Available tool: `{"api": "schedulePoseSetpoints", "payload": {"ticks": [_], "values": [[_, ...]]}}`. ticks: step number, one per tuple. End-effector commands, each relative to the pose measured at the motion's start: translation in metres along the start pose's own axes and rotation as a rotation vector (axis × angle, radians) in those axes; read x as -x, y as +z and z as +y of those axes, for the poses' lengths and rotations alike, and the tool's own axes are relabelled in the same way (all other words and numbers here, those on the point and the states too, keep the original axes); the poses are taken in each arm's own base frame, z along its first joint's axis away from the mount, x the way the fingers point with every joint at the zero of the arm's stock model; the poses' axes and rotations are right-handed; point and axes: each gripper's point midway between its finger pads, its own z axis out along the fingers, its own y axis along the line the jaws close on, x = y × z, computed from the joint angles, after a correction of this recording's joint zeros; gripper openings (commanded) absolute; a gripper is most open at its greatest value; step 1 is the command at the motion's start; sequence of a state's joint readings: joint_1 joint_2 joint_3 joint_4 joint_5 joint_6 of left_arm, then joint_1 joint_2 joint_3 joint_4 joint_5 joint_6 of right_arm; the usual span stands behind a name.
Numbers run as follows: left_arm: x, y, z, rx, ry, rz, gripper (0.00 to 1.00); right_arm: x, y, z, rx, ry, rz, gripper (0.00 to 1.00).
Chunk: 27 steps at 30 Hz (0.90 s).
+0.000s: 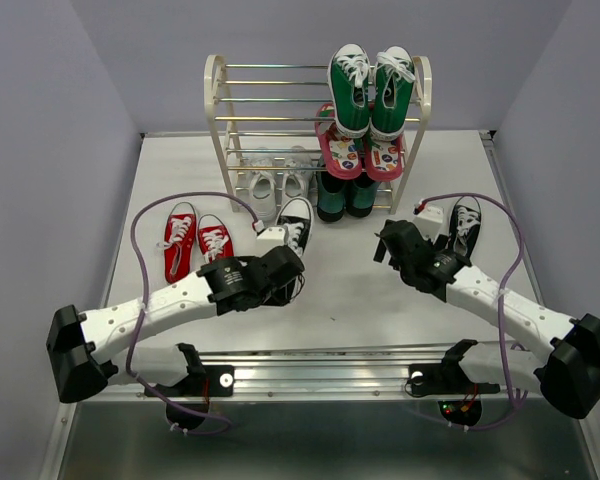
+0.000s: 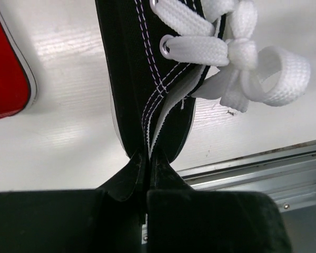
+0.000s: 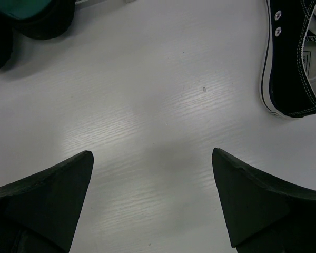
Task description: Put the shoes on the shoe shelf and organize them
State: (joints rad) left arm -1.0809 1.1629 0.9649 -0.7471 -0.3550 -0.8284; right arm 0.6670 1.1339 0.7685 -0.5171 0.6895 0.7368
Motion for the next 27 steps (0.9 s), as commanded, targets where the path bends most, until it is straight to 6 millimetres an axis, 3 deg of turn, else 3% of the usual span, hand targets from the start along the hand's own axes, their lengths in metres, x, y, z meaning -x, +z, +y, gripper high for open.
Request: {"api": "schedulePoseSetpoints", "payload": {"ticks": [1, 5, 10, 13, 15, 19, 27], "values": [[0.048, -0.032, -0.001, -0.022, -0.011, -0.184, 0.0, 0.013, 0.0, -0.01, -0.038, 0.002, -0.061, 1.0], [0.073, -0.057, 0.0, -0.02, -0.055, -0.252, 0.0, 0.015, -0.001, -0.009, -0.034, -0.001, -0.064, 1.0], [0.101, -0.066, -0.003, 0.033, -0.082, -0.311, 0.0, 0.015, -0.001, -0.007, -0.022, -0.006, -0.063, 1.0], [0.126, -0.057, -0.006, 0.087, -0.094, -0.323, 0.0, 0.016, -0.002, -0.006, -0.016, -0.012, -0.064, 1.0], [0.14, -0.049, 0.004, 0.124, -0.112, -0.326, 0.0, 0.018, -0.003, -0.005, -0.011, -0.01, -0.067, 1.0], [0.171, -0.035, 0.004, 0.087, -0.133, -0.336, 0.0, 0.016, -0.003, -0.004, 0.005, -0.016, -0.067, 1.0], [0.219, -0.031, 0.01, 0.16, -0.153, -0.418, 0.0, 0.012, 0.0, -0.002, 0.015, -0.02, -0.06, 1.0]]}}
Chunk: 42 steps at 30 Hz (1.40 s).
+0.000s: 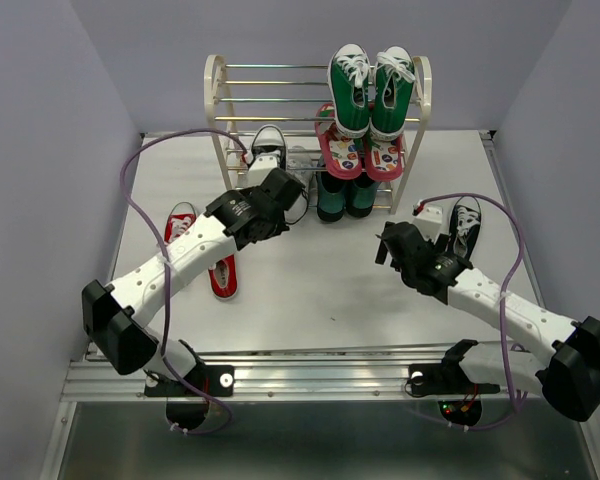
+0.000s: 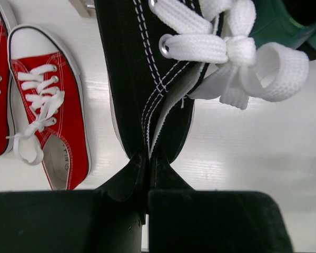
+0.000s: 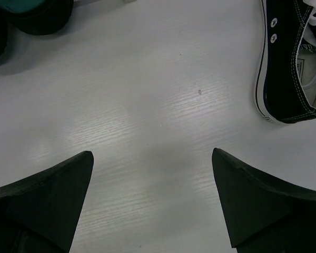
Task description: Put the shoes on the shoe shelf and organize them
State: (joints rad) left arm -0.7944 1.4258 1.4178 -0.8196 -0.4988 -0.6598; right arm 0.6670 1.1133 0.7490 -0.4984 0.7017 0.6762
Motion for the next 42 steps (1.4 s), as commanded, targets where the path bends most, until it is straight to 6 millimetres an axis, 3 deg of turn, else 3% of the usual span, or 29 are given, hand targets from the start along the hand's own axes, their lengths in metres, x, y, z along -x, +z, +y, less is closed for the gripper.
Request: {"api": "schedulePoseSetpoints", "payload": {"ticks": [1, 8, 12, 17, 42], "values": [[0.071, -0.016, -0.012, -0.037, -0.077, -0.204, 0.0, 0.011, 0.001, 0.003, 0.013, 0.026, -0.041, 1.0], [0.091, 0.001, -0.001, 0.02, -0.079, -0.21, 0.0, 0.013, 0.0, 0.003, 0.02, 0.021, -0.052, 1.0], [0.119, 0.002, 0.001, 0.028, -0.072, -0.249, 0.0, 0.013, 0.0, 0.002, 0.018, 0.019, -0.055, 1.0], [0.14, 0.008, 0.005, 0.056, -0.067, -0.264, 0.0, 0.013, -0.001, 0.001, 0.021, 0.019, -0.059, 1.0], [0.182, 0.047, 0.033, 0.134, -0.068, -0.247, 0.0, 0.017, -0.001, -0.004, 0.009, 0.027, -0.074, 1.0]]}}
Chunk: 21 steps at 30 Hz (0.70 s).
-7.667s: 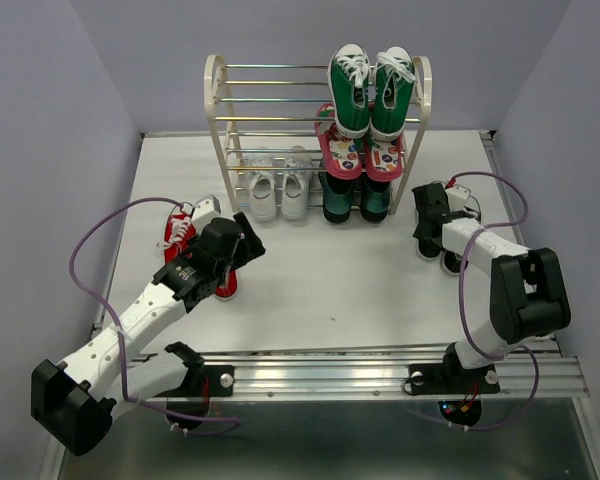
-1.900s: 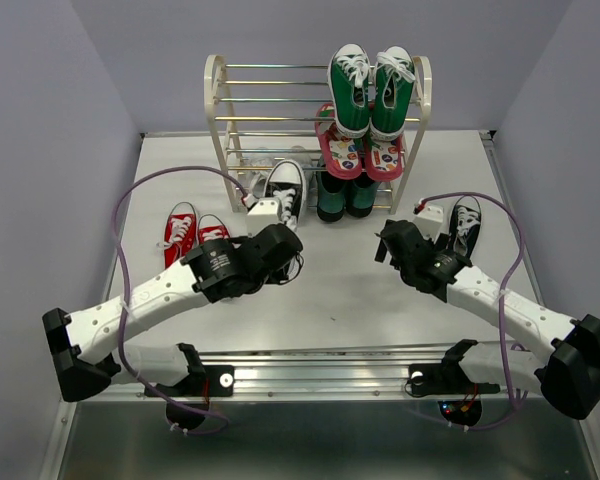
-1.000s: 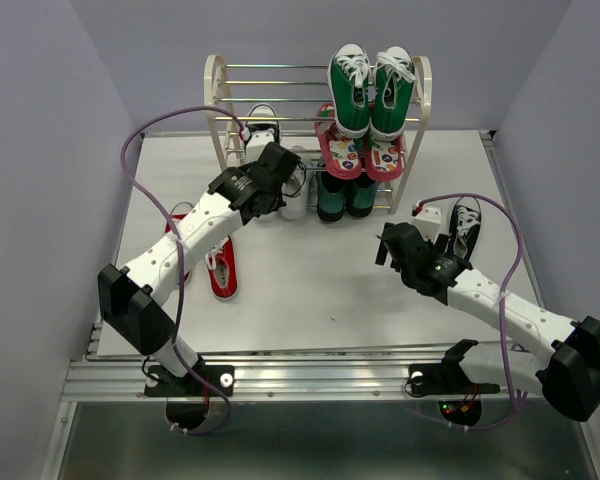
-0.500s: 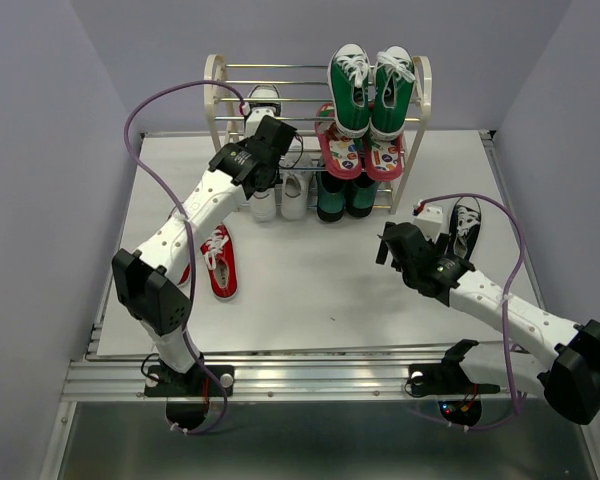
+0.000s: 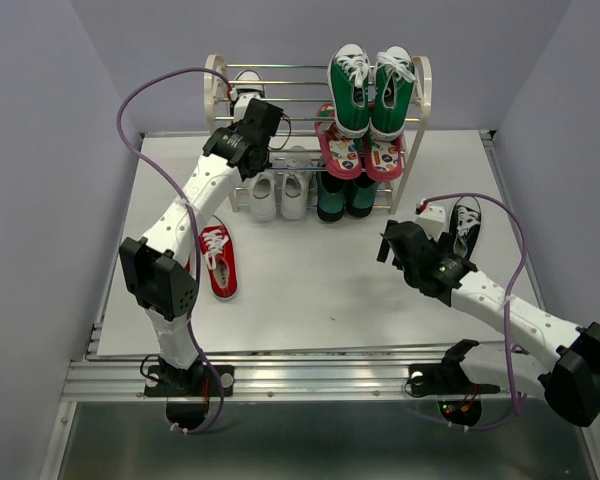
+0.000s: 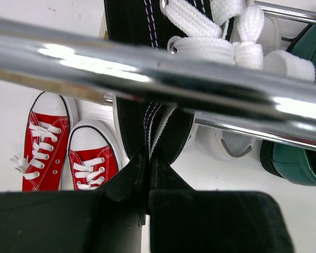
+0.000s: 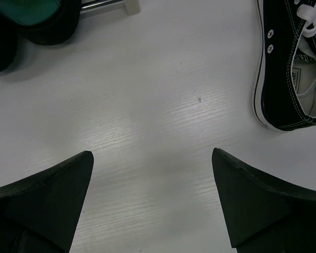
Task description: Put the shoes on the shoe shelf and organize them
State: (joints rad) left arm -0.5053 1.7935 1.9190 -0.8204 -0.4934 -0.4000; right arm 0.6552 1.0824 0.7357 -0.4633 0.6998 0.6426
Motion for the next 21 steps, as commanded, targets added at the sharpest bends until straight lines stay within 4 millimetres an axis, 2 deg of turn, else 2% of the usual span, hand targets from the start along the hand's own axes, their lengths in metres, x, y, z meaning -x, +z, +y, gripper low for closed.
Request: {"api": "schedulePoseSetpoints", "payload": {"ticks": [1, 21], "values": [[0.052, -0.017, 0.006, -0.013, -0.082, -0.142, 0.0, 0.009, 0.0, -0.003, -0.009, 0.018, -0.044, 1.0], [0.056, 0.008, 0.01, -0.004, -0.054, -0.117, 0.0, 0.014, -0.002, -0.008, -0.023, 0.037, -0.07, 1.0]]}}
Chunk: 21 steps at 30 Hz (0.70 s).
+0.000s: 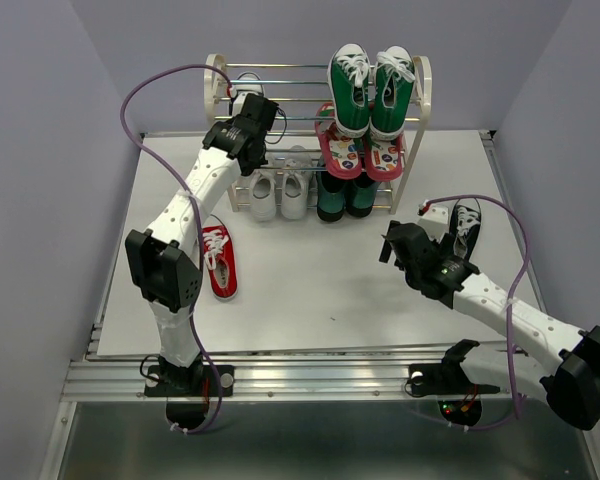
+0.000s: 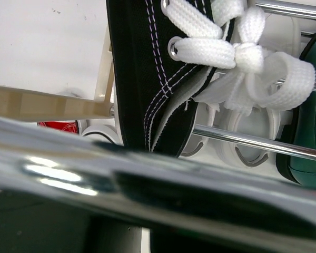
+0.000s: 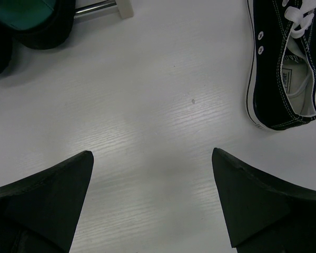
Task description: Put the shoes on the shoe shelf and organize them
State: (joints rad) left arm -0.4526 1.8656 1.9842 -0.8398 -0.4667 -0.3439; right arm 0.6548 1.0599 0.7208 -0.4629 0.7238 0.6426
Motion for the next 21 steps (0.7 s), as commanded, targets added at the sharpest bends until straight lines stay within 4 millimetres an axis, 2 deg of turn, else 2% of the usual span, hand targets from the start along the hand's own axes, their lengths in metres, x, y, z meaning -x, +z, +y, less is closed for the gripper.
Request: {"api": "schedulePoseSetpoints", "payload": {"ticks": [1, 7, 9, 12, 15, 17, 21], "values": [[0.0512, -0.0172, 0.0023, -0.027, -0.091, -0.149, 0.0, 0.0122, -0.0008, -0.002, -0.007, 0.033, -0.051, 1.0], [0.0488, -0.0131, 0.0055, -0.019, -0.118, -0.137, 0.0, 0.0129, -0.0013, -0.0027, -0.008, 0.034, -0.054, 1.0], [0.0471, -0.011, 0.0052, -0.018, -0.117, -0.131, 0.12, 0.0135, -0.0015, -0.0025, -0.007, 0.036, -0.056, 1.0], [0.0454, -0.0087, 0.0044, -0.017, -0.119, -0.126, 0.14, 0.0141, -0.0019, -0.0025, -0.006, 0.038, -0.058, 1.0], [0.0456, -0.0085, 0.0048, -0.016, -0.126, -0.125, 0.19, 0.0148, -0.0027, -0.0028, -0.003, 0.041, -0.06, 1.0], [0.0463, -0.0096, 0.005, -0.014, -0.13, -0.128, 0.28, 0.0151, -0.003, -0.0029, -0.003, 0.042, -0.061, 1.0], [0.0472, -0.0106, 0.0052, -0.015, -0.132, -0.131, 0.35, 0.016, -0.0034, -0.0026, -0.001, 0.044, -0.063, 1.0]]}}
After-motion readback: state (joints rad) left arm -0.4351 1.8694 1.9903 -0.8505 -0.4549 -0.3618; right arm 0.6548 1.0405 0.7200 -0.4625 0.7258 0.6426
